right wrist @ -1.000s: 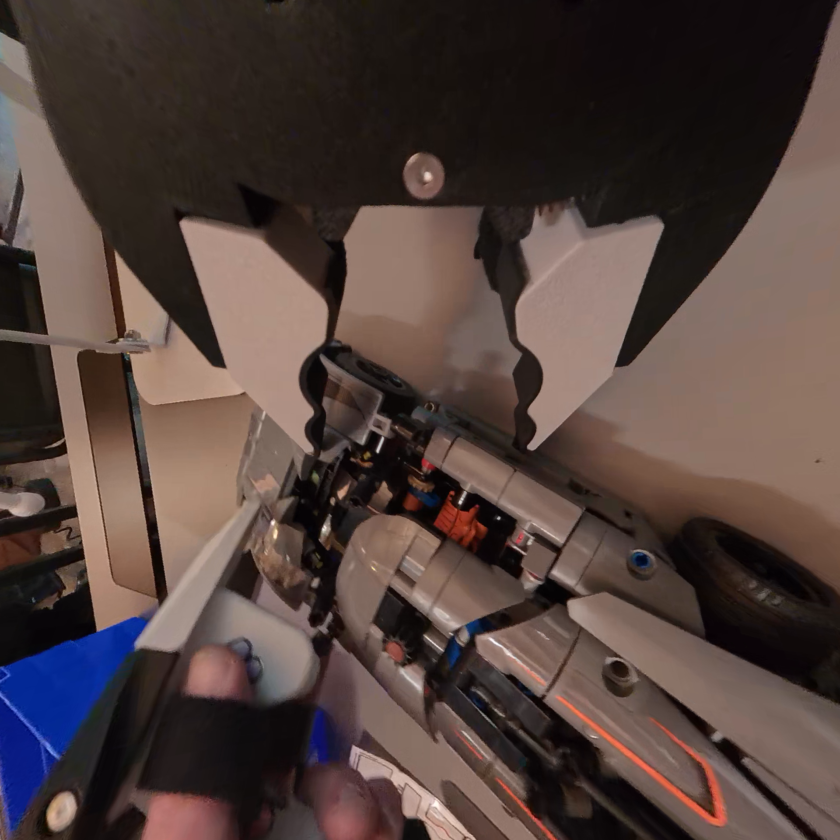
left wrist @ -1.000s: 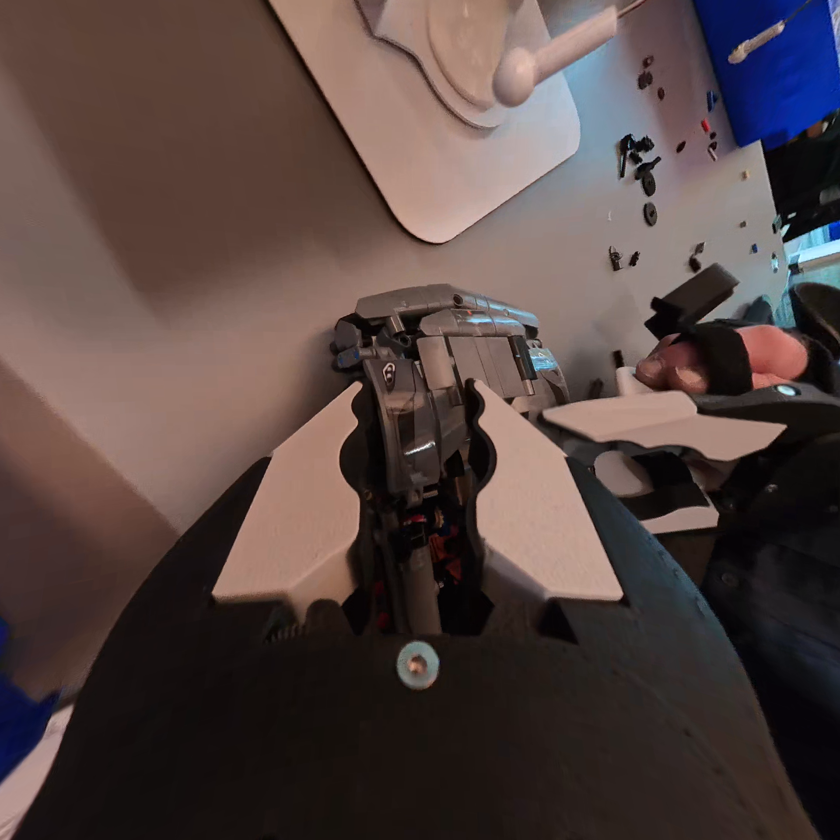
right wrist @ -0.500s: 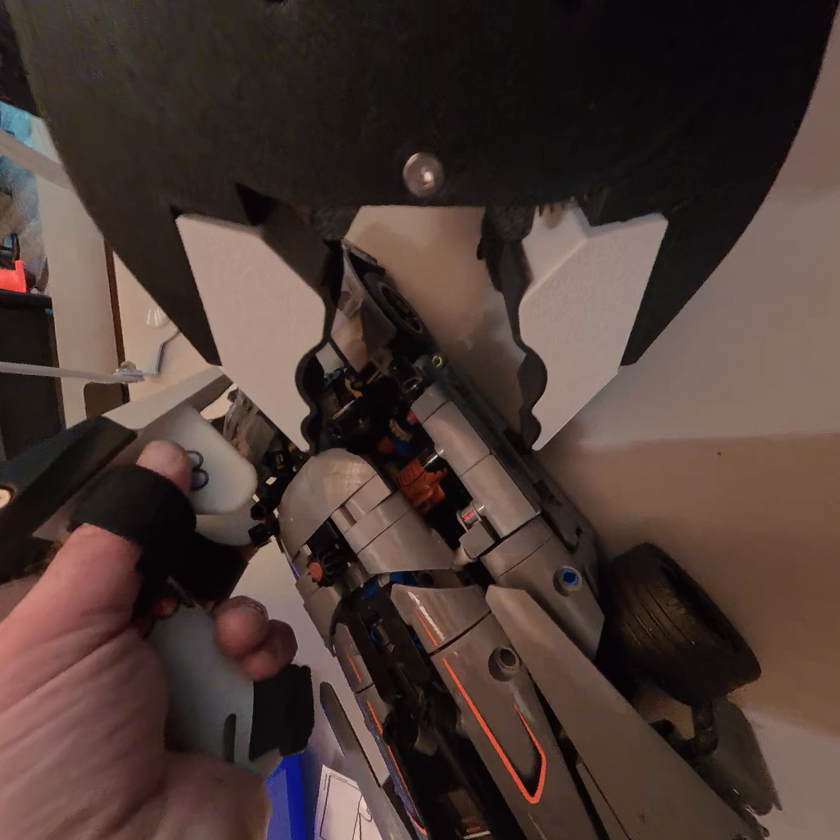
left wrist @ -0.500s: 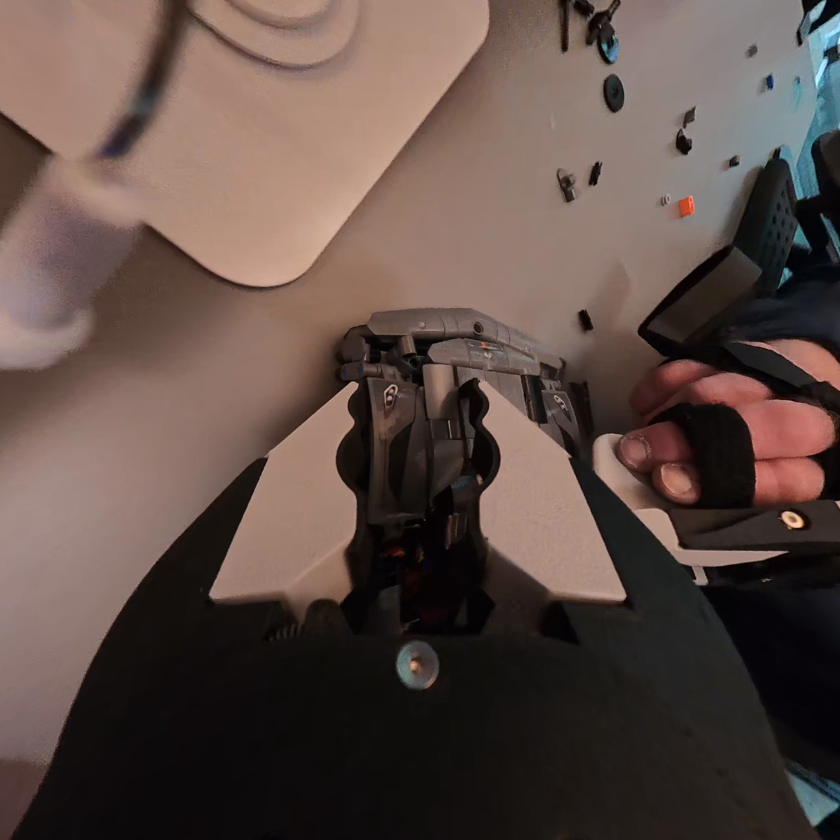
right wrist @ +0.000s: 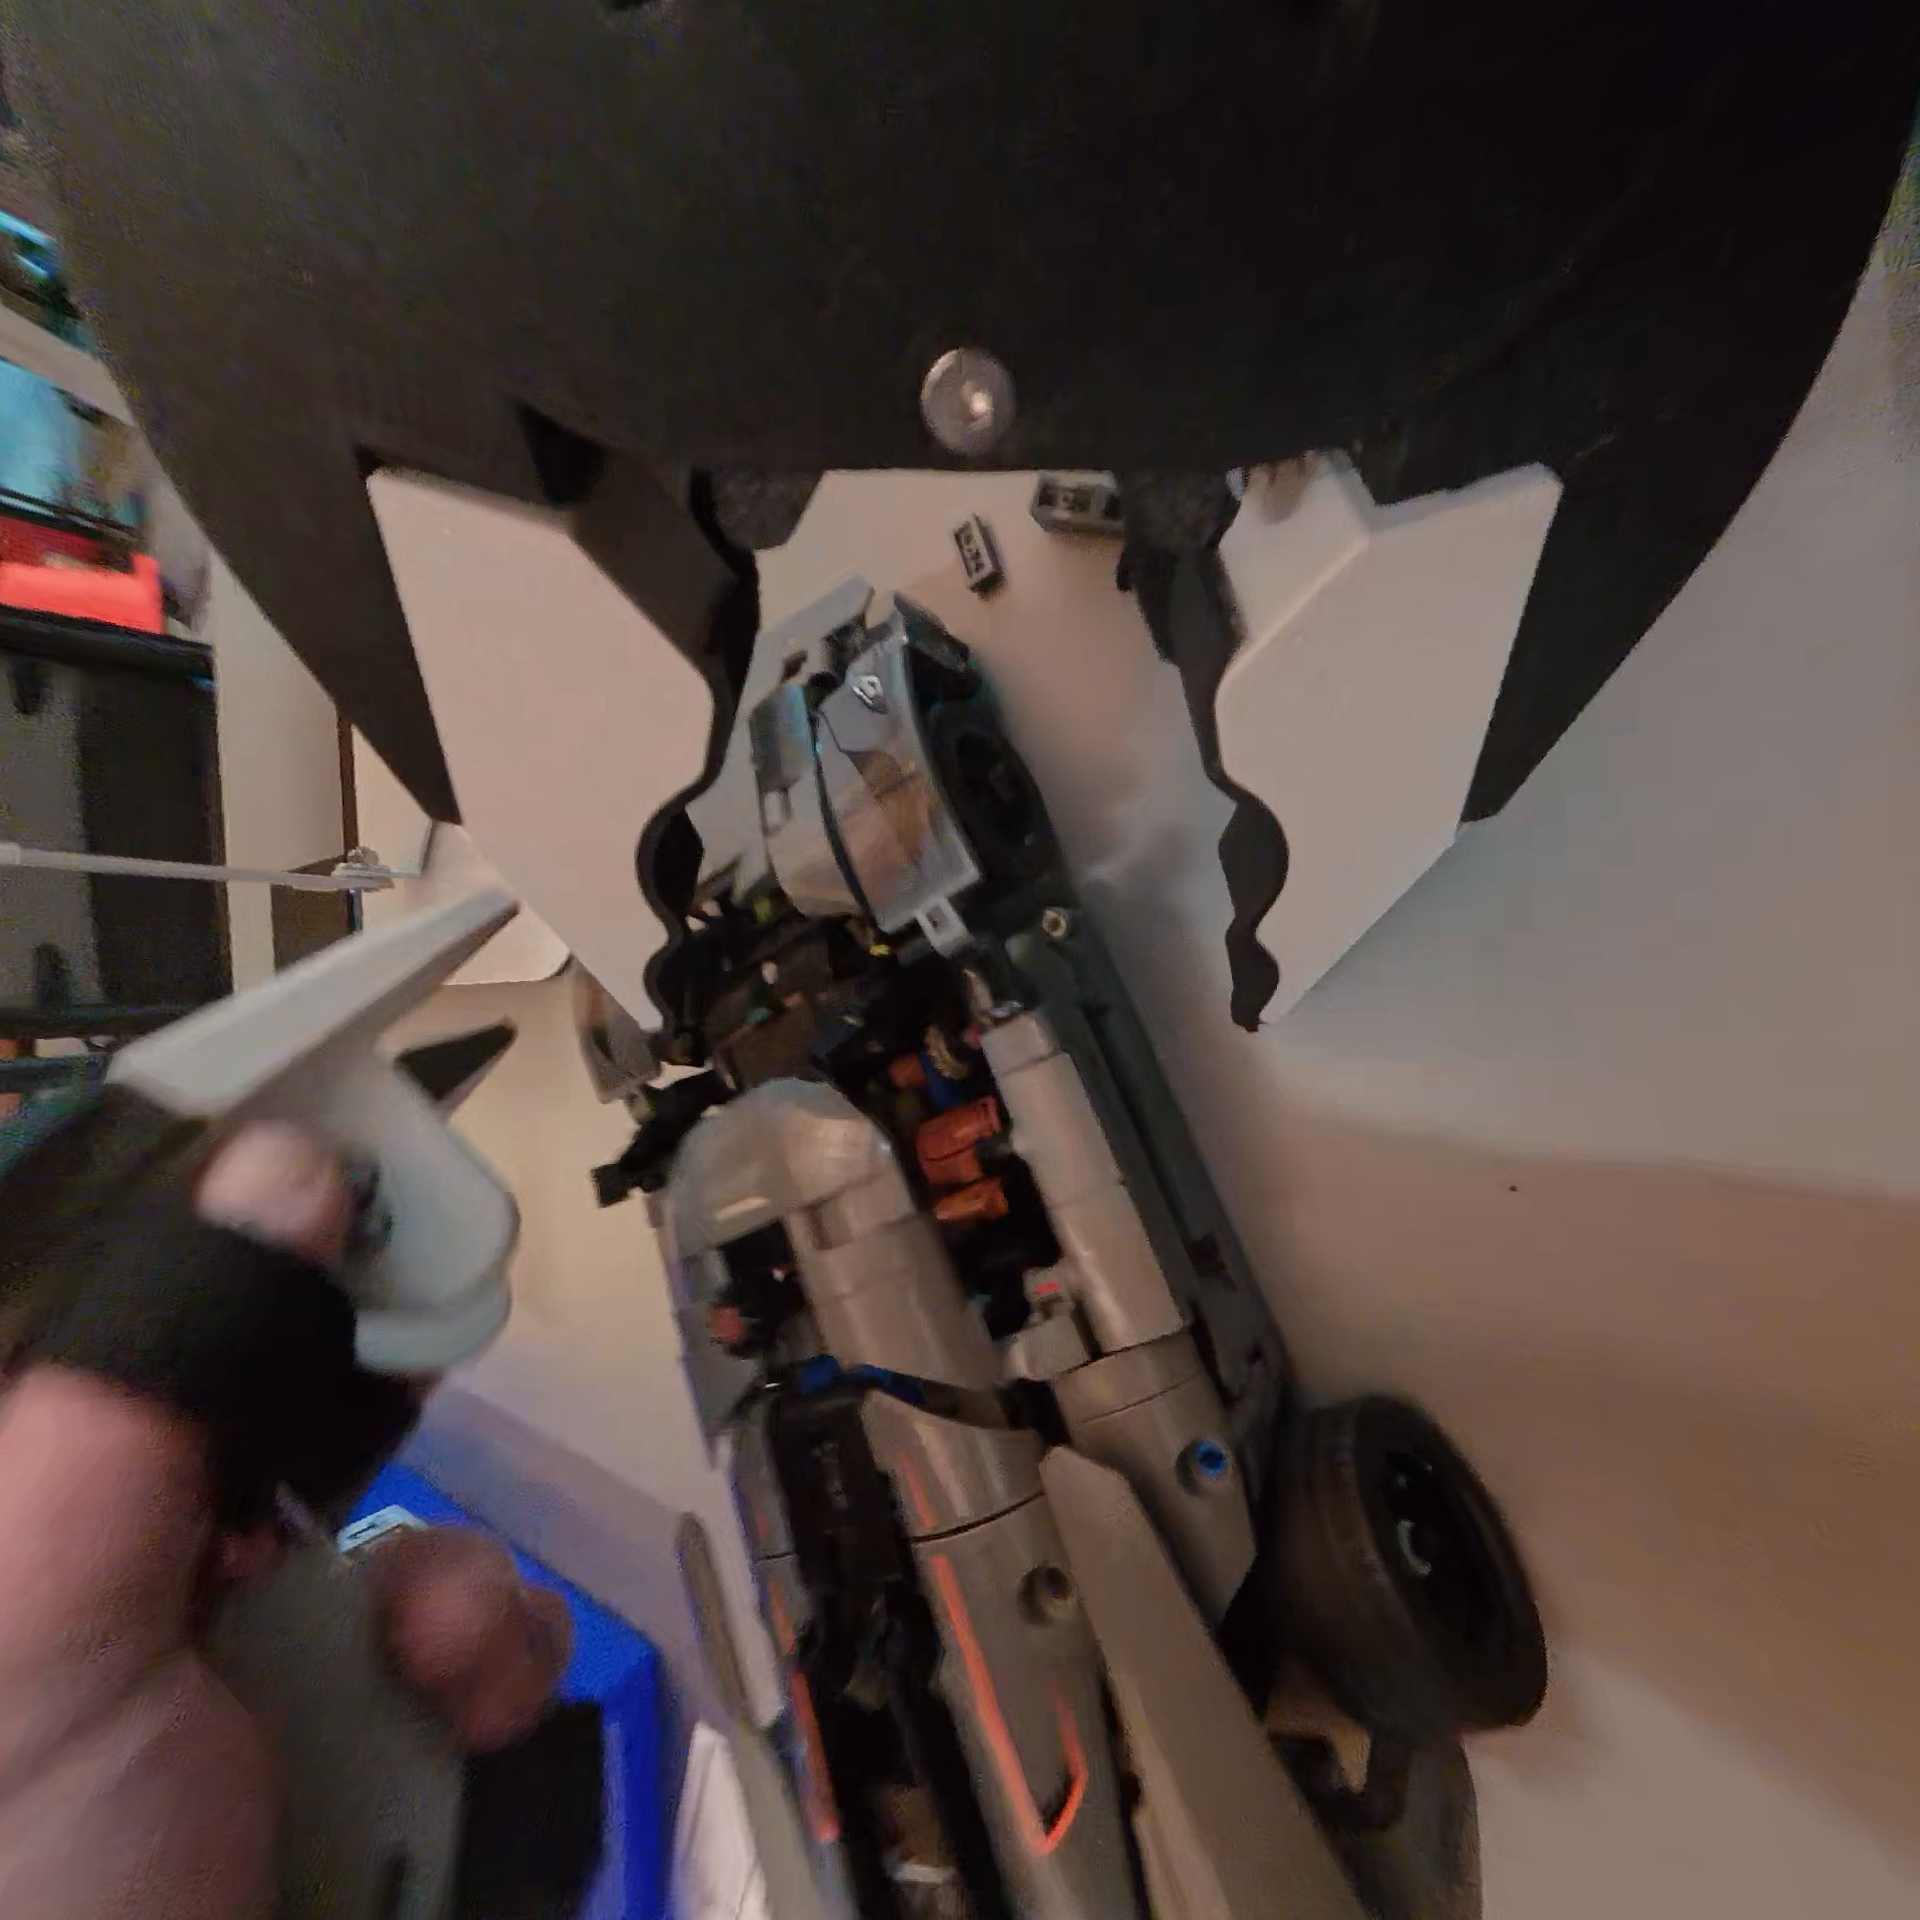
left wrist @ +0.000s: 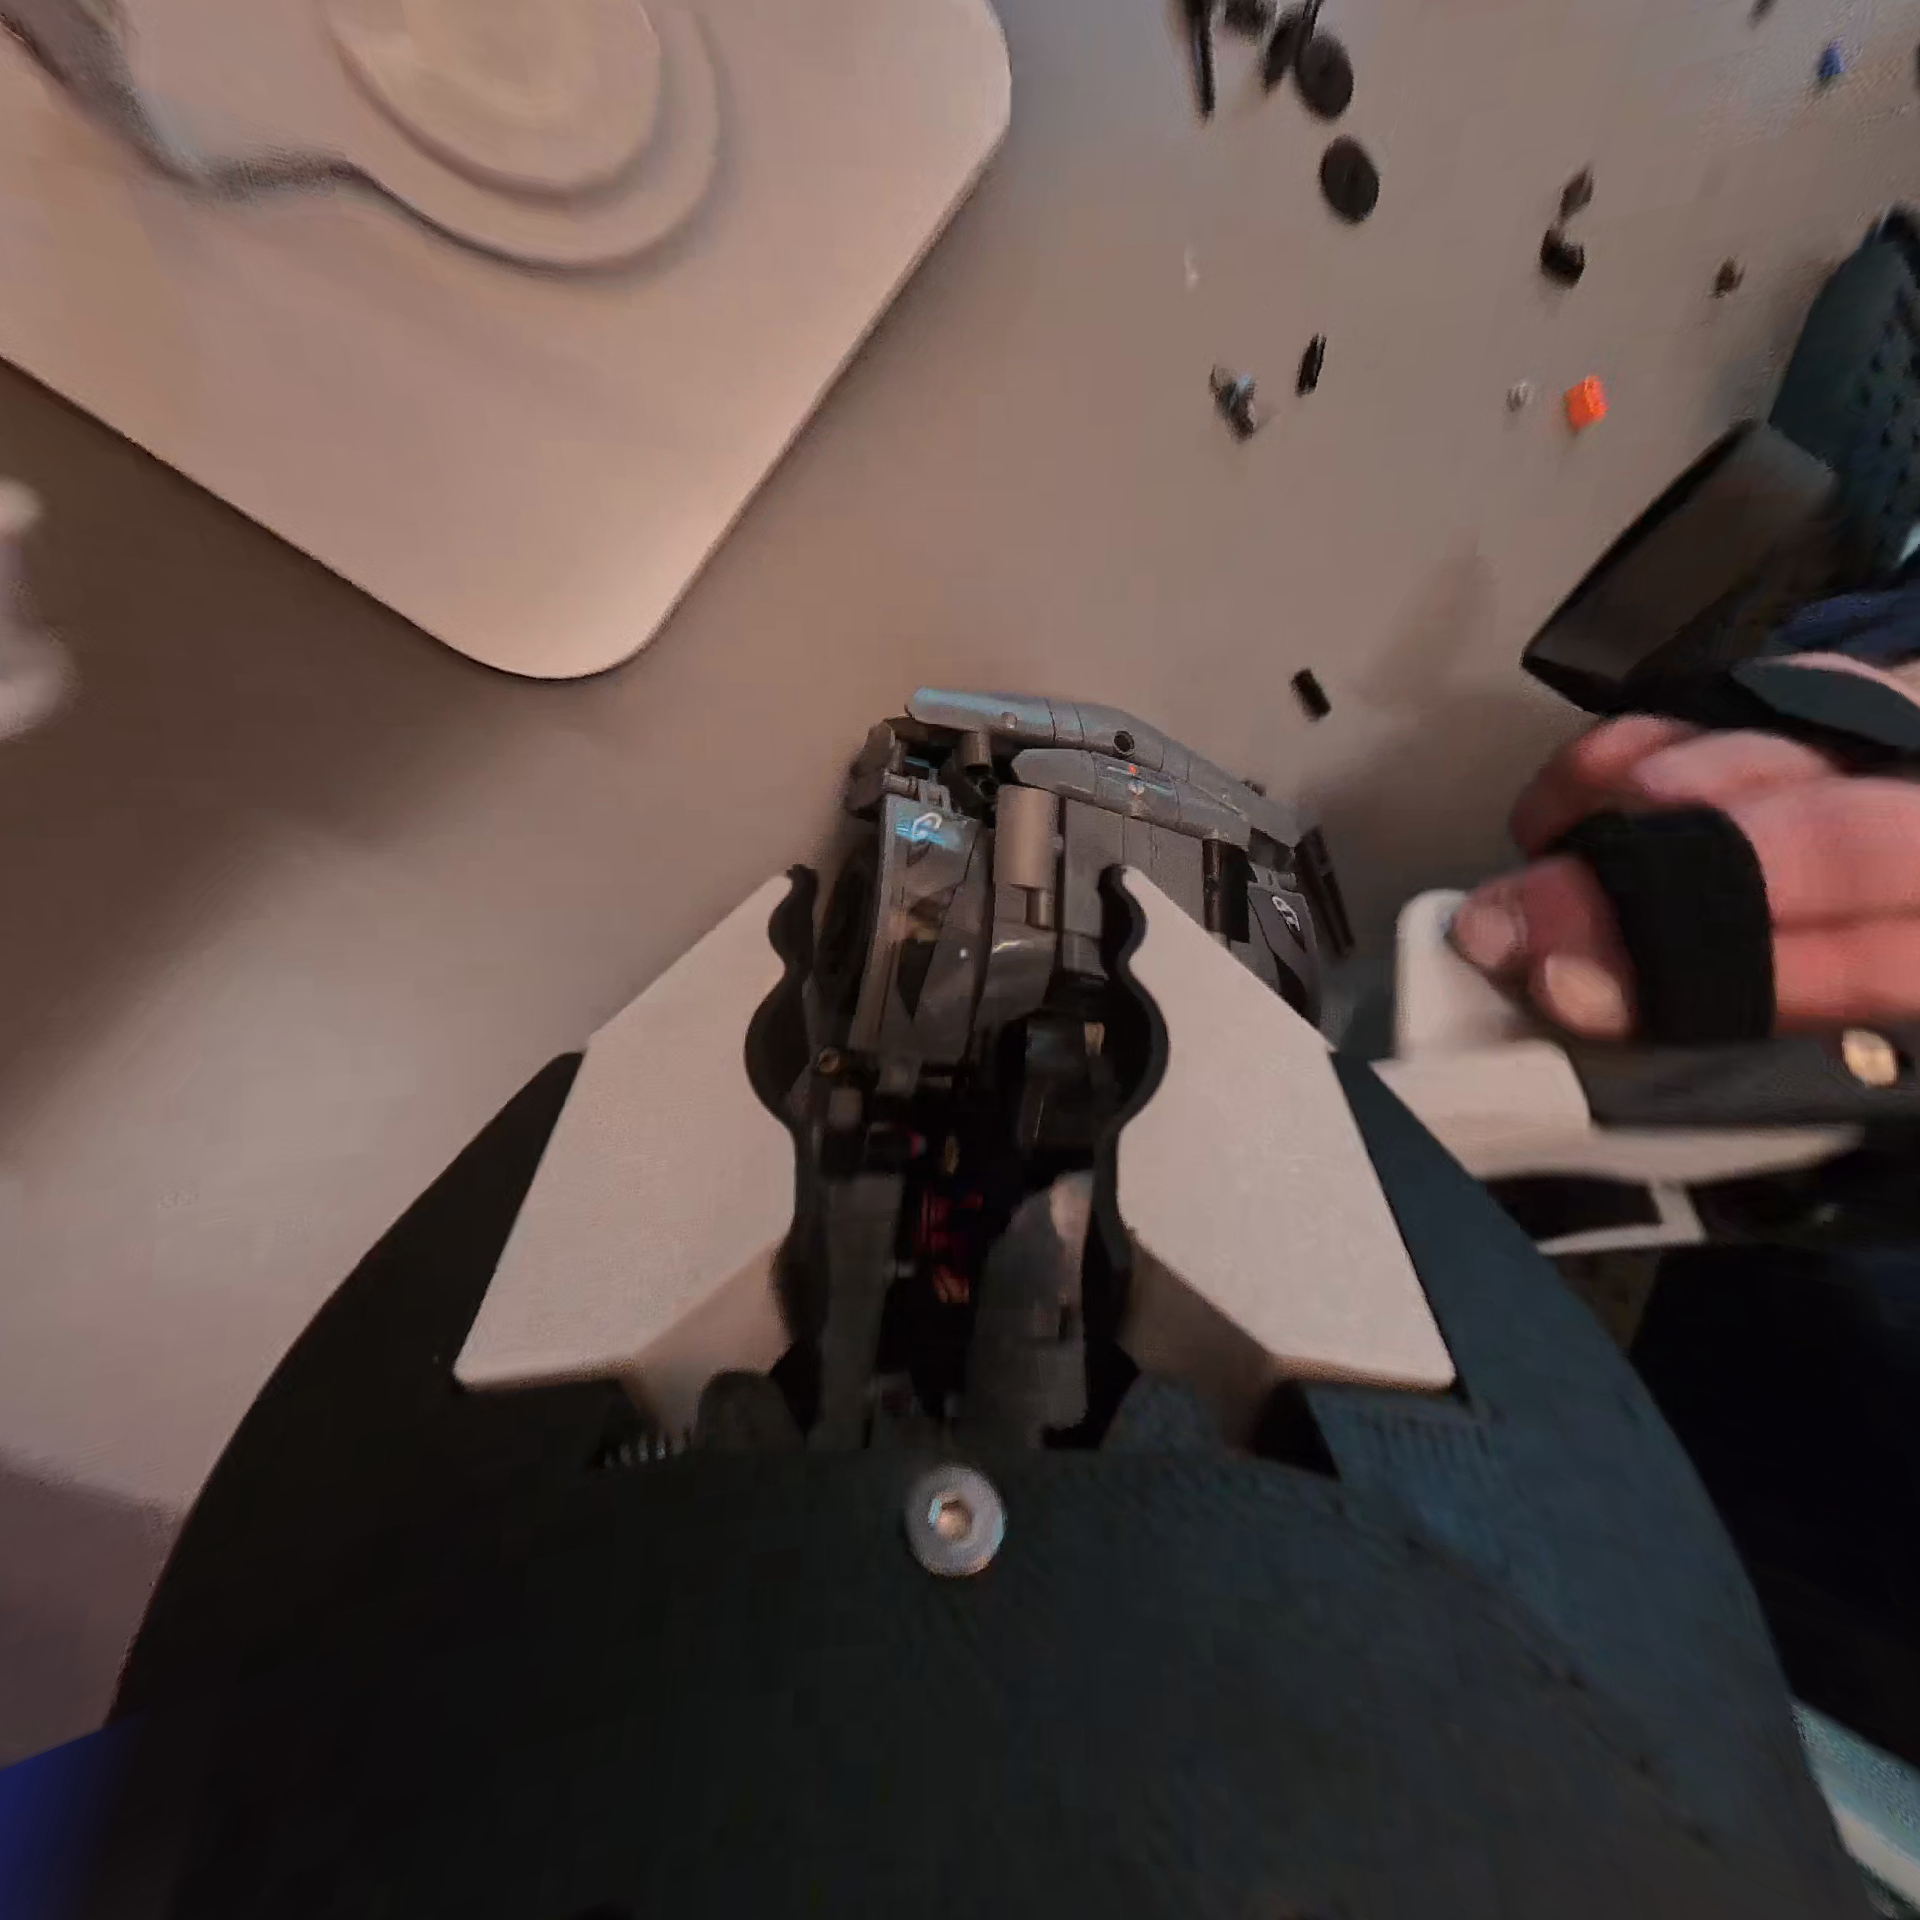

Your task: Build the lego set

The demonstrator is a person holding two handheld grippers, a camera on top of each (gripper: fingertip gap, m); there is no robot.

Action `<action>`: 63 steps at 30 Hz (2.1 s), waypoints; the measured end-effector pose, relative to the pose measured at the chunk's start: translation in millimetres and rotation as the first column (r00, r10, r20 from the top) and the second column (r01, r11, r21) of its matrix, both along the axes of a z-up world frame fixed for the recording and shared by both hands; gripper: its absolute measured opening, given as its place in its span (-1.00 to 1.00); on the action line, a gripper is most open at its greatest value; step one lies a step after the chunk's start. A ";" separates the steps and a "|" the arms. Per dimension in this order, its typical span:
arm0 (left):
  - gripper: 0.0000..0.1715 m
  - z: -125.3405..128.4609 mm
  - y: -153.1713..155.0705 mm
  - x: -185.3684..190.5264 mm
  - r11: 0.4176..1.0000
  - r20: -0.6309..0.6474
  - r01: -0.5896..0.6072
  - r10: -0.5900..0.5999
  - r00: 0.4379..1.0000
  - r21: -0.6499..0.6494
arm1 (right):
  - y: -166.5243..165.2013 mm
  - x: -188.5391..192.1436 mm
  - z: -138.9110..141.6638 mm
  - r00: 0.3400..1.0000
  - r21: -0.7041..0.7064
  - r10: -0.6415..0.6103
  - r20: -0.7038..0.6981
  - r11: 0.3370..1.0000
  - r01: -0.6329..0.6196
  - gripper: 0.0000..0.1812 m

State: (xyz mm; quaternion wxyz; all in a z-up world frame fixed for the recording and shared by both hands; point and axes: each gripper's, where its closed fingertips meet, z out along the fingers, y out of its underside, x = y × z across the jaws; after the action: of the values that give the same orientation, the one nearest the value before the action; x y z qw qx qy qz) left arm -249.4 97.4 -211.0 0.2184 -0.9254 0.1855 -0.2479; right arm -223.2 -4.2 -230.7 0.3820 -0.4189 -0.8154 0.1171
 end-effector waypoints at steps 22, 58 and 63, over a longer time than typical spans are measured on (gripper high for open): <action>0.58 -13.3 -197.6 -57.0 0.841 -0.427 -0.489 0.539 0.726 0.229 | 74.4 39.5 -48.0 0.971 -0.470 -0.120 0.206 0.859 0.205 0.27; 0.47 -60.8 -176.5 -89.2 0.912 -0.388 -0.367 0.409 0.826 0.182 | 55.2 53.6 -43.5 0.967 -0.496 -0.059 0.246 0.850 0.178 0.04; 0.53 -60.4 -164.8 -98.3 0.922 -0.381 -0.332 0.386 0.840 0.200 | 51.9 56.9 -47.8 0.961 -0.442 -0.052 0.272 0.880 0.173 0.04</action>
State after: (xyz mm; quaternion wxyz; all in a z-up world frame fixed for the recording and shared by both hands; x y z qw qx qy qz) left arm -347.7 -67.5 -271.4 0.2745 -0.9593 0.0658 0.0111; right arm -166.3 47.7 -278.5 0.1710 -0.5560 -0.7800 0.2305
